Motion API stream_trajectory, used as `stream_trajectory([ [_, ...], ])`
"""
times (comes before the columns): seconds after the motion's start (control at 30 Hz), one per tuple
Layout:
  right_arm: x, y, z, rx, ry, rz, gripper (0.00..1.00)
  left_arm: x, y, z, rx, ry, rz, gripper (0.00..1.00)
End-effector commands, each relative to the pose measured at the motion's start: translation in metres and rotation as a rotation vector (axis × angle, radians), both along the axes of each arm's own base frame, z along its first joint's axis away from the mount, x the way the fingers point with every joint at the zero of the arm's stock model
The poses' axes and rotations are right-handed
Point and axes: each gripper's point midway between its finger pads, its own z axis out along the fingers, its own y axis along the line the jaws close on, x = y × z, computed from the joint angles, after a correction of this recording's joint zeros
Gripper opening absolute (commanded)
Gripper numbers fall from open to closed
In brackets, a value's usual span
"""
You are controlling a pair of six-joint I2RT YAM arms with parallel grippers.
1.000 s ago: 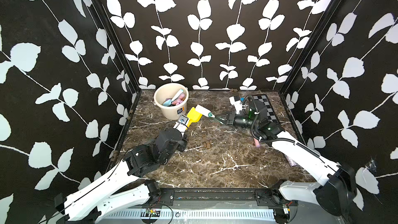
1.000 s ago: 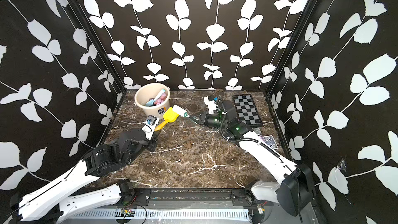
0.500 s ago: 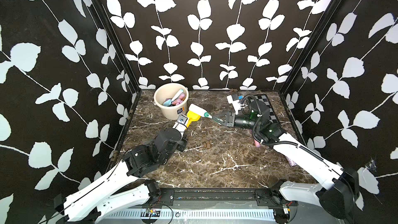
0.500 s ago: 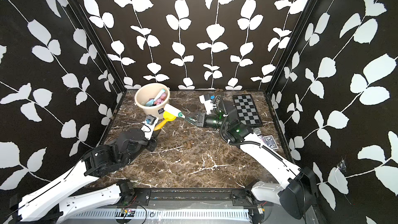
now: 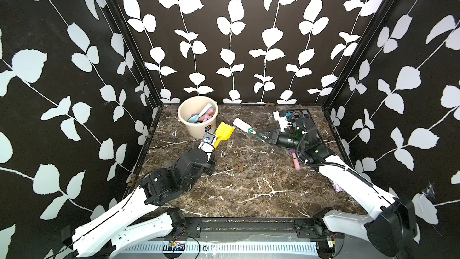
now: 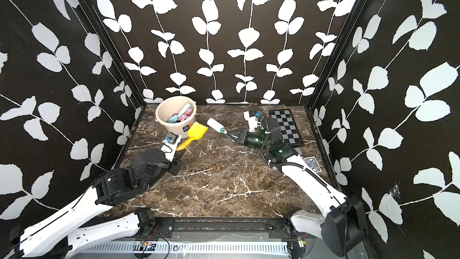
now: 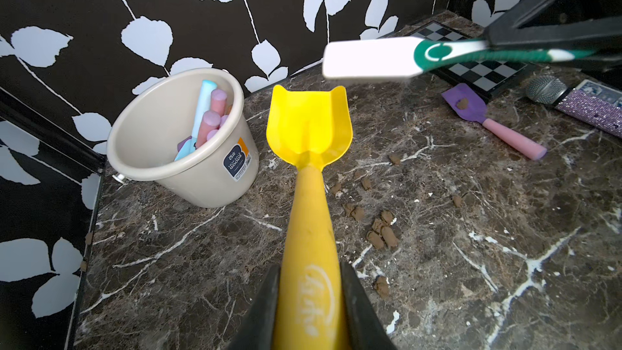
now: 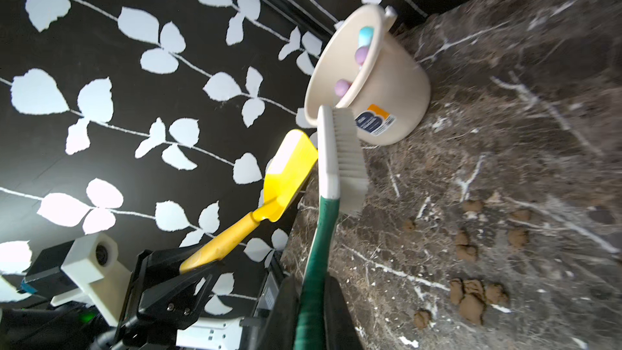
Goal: Brush the soil off the hand trowel and place it into the bucket
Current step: Brush off the soil from the hand trowel, then place the hand trowel in the bucket.
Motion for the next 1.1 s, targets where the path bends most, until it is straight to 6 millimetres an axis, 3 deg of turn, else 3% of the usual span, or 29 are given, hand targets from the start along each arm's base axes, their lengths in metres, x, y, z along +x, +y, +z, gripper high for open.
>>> stream_trajectory([
  [0.0, 0.007, -0.026, 0.024, 0.010, -0.095, -0.115, 0.00, 0.004, 0.013, 0.030, -0.072, -0.042, 0.079, 0.00],
  [0.23, 0.008, -0.058, 0.023, -0.061, -0.156, -0.276, 0.00, 0.022, 0.043, 0.082, -0.132, -0.059, 0.301, 0.00],
  [0.37, 0.005, -0.063, 0.020, -0.039, -0.147, -0.300, 0.00, 0.048, 0.053, 0.091, -0.207, 0.031, 0.390, 0.00],
  [0.63, -0.007, -0.072, 0.023, -0.046, -0.161, -0.322, 0.00, 0.114, 0.089, 0.060, -0.270, 0.236, 0.654, 0.00],
  [0.83, -0.014, -0.077, 0.024, -0.065, -0.178, -0.329, 0.00, 0.151, 0.112, 0.026, -0.401, 0.314, 0.899, 0.00],
  [1.07, -0.021, -0.080, 0.029, -0.087, -0.199, -0.318, 0.00, 0.185, 0.102, -0.013, -0.595, 0.434, 1.043, 0.00],
])
